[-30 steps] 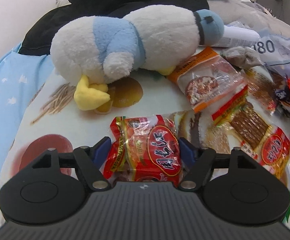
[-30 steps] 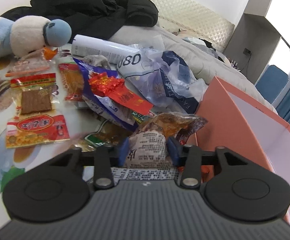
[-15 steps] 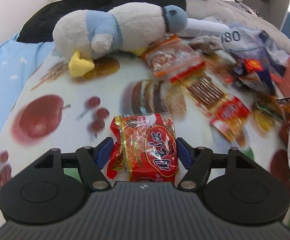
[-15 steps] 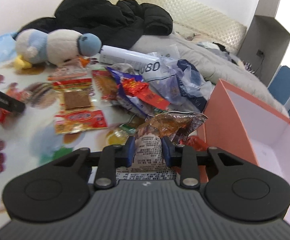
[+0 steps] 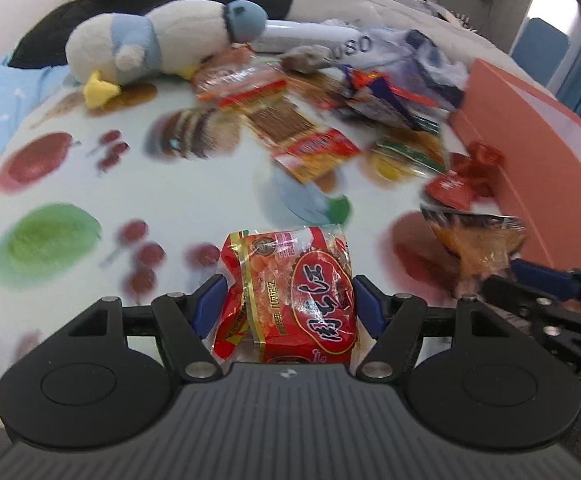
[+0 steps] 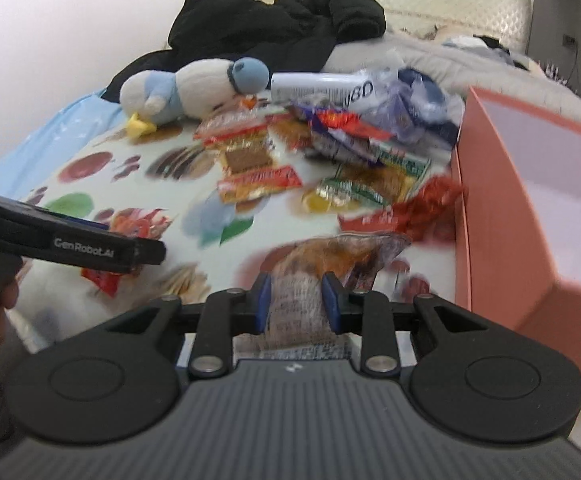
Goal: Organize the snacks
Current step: 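Carry both held snack packs over the pink box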
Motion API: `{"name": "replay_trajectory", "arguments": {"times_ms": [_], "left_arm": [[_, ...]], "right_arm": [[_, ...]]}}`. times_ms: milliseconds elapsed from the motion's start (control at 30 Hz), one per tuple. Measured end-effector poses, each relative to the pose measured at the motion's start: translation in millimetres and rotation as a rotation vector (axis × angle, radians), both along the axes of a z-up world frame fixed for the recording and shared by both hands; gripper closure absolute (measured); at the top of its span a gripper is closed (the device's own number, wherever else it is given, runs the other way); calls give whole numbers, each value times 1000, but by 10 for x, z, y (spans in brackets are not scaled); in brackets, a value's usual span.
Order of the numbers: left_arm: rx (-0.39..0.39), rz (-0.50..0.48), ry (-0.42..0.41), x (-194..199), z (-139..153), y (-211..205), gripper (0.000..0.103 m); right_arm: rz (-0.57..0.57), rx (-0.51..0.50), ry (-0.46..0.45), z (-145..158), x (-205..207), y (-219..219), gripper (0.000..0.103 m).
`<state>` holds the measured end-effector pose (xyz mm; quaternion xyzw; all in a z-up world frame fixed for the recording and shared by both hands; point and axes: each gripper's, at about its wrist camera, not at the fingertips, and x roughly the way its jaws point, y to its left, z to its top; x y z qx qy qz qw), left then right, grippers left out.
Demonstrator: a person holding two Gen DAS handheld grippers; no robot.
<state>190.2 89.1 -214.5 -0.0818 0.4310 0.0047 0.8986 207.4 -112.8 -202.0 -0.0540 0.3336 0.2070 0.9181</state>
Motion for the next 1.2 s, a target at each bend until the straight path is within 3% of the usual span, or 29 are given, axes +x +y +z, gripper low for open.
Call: {"name": "replay_trajectory", "arguments": {"times_ms": [67, 100, 133, 200, 367, 467, 633, 833, 1200], "left_arm": [[-5, 2, 6, -62, -16, -38, 30], [-10, 4, 10, -90, -27, -49, 30], [-14, 5, 12, -112, -35, -50, 30], [-20, 13, 11, -150, -45, -36, 30], [-40, 39, 7, -168, -75, 7, 30], [-35, 42, 7, -153, -77, -2, 30], [-72, 34, 0, -151, -19, -18, 30], [-80, 28, 2, -141, 75, -93, 30], [-80, 28, -28, -273, 442, -205, 30]], "right_arm": [[-14, 17, 15, -45, -47, -48, 69], [-31, 40, 40, -72, -49, -86, 56], [-44, 62, 64, -95, -54, -120, 36], [-80, 92, 91, -134, -62, -164, 21], [-107, 93, 50, -126, -62, -113, 22], [-119, 62, 70, -221, 22, -19, 24], [-103, 41, 85, -351, 54, 33, 42], [-124, 77, 68, -224, 6, -124, 48], [-106, 121, 8, 270, -172, -296, 48]]}}
